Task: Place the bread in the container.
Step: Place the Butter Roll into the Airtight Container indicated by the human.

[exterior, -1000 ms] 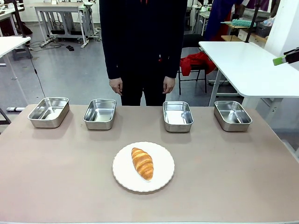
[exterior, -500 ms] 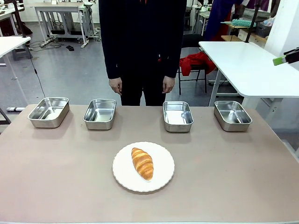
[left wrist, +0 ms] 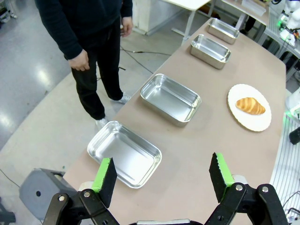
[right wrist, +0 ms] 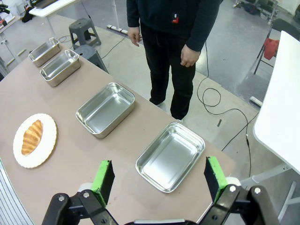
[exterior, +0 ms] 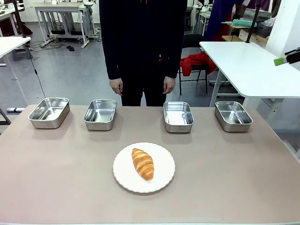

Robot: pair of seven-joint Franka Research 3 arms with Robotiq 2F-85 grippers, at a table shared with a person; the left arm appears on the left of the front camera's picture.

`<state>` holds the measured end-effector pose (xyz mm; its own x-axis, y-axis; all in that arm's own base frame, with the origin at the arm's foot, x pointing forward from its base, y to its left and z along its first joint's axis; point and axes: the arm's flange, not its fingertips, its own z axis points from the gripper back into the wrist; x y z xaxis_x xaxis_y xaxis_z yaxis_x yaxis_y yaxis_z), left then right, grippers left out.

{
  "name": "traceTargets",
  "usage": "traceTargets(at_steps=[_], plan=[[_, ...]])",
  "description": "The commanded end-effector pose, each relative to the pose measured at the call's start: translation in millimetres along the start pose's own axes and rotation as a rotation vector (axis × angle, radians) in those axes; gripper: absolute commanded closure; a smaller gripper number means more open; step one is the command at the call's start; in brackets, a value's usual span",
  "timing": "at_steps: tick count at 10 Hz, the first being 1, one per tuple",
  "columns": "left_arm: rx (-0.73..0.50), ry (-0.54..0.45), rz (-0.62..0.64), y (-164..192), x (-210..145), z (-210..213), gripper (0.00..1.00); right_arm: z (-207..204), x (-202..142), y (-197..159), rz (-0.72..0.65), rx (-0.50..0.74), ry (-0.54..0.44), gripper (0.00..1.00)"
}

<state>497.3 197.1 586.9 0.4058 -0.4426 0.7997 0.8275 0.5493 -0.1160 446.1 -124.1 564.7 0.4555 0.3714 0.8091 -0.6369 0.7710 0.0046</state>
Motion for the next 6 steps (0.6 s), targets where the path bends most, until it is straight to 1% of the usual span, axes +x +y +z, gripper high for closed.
traceTargets(at_steps=[1, 6], plan=[[0.002, -0.006, -0.003, -1.4, 2.0, 1.3, 0.0, 1.0, 2.0, 0.6, 0.002, 0.002, -0.018, 0.0], [0.002, -0.006, -0.003, -1.4, 2.0, 1.3, 0.0, 1.0, 2.0, 0.6, 0.002, 0.002, -0.018, 0.0]])
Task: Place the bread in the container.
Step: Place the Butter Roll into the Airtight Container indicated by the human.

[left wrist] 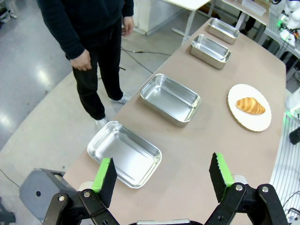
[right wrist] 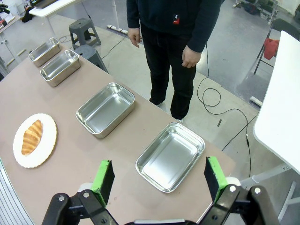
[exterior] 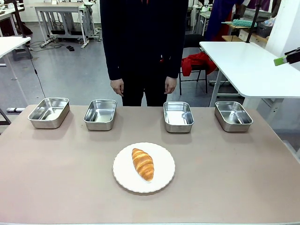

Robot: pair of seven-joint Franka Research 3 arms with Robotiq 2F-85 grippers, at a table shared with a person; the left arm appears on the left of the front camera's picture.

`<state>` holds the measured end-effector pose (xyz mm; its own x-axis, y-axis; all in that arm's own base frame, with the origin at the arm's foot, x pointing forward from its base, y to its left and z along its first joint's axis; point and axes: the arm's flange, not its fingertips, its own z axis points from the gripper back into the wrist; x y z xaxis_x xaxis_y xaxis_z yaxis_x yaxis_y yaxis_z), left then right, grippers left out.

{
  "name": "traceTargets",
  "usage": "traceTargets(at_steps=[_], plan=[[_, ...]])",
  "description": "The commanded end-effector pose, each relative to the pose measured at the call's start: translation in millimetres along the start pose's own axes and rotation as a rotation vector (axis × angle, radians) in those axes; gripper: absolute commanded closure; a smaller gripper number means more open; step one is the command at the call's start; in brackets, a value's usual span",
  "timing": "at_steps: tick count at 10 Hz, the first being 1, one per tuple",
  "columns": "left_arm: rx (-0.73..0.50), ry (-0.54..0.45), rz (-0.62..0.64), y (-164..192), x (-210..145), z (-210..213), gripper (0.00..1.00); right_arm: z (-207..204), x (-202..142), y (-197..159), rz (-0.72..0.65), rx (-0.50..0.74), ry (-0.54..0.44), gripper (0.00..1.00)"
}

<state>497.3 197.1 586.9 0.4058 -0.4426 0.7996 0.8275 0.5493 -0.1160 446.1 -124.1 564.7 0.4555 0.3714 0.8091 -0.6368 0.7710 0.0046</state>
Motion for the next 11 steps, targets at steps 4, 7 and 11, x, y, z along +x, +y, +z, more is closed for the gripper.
traceTargets(at_steps=[4, 7, 11], plan=[[0.002, -0.006, -0.003, -1.4, 2.0, 1.3, 0.0, 1.0, 2.1, 0.6, 0.002, 0.002, -0.018, 0.0], [0.002, -0.006, -0.003, -1.4, 2.0, 1.3, 0.0, 1.0, 2.1, 0.6, 0.002, 0.002, -0.018, 0.0], [0.002, -0.006, -0.003, -1.4, 2.0, 1.3, 0.0, 1.0, 2.1, 0.6, 0.002, 0.002, -0.018, 0.0]])
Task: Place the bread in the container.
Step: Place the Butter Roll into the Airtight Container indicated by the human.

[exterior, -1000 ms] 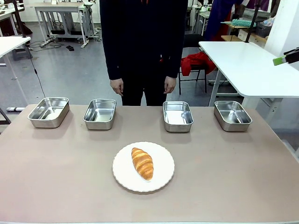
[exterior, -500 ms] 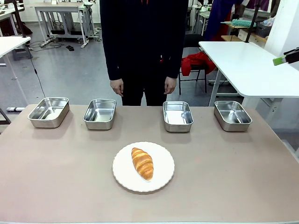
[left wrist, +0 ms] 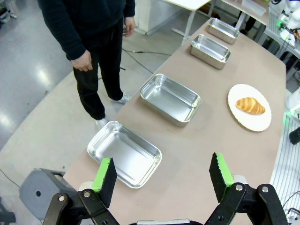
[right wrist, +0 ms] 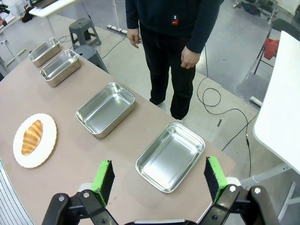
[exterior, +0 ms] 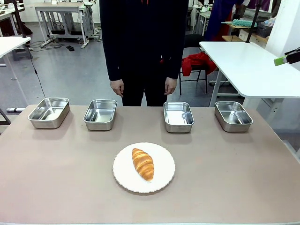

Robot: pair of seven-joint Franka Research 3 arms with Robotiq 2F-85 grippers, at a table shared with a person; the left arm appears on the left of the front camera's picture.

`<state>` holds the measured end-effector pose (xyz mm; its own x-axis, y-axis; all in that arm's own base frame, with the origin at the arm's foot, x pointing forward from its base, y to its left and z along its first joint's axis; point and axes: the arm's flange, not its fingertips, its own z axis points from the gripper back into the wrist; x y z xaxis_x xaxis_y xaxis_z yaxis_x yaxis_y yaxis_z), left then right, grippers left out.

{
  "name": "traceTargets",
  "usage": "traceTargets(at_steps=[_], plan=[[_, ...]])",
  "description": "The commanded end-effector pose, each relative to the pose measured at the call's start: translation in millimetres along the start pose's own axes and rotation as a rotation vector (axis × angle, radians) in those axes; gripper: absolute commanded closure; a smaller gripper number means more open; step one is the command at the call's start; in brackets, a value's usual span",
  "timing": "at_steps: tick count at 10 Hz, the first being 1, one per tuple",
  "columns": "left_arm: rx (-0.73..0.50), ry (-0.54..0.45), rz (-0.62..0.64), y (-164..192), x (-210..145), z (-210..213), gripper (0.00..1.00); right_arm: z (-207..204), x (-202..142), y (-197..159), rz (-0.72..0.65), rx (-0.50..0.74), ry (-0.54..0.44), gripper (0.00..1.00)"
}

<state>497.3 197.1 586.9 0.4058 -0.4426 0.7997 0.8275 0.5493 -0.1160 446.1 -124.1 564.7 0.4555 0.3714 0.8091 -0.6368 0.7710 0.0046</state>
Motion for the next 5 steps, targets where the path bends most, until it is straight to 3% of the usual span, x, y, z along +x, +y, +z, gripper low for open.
traceTargets(at_steps=[1, 5], plan=[[0.002, -0.006, -0.003, -1.4, 2.0, 1.3, 0.0, 1.0, 2.1, 0.6, 0.002, 0.002, -0.018, 0.0], [0.002, -0.006, -0.003, -1.4, 2.0, 1.3, 0.0, 1.0, 2.1, 0.6, 0.002, 0.002, -0.018, 0.0]])
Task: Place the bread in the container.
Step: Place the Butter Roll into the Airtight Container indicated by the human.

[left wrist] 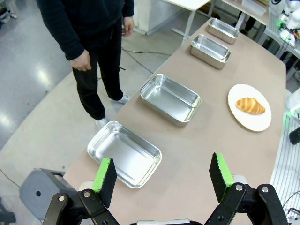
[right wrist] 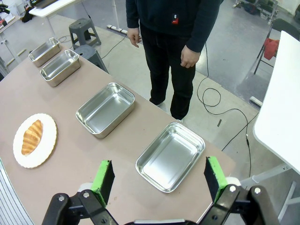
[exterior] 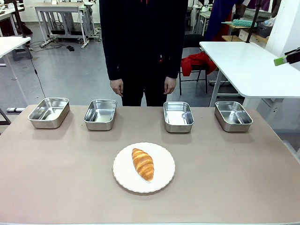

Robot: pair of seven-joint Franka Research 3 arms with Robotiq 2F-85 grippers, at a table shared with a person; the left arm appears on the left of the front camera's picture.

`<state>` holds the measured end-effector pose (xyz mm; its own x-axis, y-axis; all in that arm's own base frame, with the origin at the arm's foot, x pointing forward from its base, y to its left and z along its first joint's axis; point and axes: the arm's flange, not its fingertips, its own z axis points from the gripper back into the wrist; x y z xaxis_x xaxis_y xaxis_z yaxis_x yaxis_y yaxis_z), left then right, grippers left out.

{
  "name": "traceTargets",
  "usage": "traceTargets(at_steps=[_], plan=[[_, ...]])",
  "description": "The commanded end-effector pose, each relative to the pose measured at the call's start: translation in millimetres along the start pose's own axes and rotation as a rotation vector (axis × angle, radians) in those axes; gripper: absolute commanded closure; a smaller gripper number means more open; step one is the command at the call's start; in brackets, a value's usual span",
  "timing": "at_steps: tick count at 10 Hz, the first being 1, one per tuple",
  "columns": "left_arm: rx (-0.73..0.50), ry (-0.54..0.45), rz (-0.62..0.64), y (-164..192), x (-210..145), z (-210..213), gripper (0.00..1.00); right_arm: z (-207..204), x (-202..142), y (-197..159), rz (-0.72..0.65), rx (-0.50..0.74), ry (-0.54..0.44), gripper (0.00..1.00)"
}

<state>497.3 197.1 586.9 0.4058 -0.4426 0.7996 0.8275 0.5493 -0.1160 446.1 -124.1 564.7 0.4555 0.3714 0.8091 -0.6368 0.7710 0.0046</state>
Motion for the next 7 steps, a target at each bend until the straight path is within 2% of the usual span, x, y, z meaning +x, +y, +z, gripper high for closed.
traceTargets(at_steps=[1, 7], plan=[[0.002, -0.006, -0.003, -1.4, 2.0, 1.3, 0.0, 1.0, 2.1, 0.6, 0.002, 0.002, -0.018, 0.0], [0.002, -0.006, -0.003, -1.4, 2.0, 1.3, 0.0, 1.0, 2.1, 0.6, 0.002, 0.002, -0.018, 0.0]])
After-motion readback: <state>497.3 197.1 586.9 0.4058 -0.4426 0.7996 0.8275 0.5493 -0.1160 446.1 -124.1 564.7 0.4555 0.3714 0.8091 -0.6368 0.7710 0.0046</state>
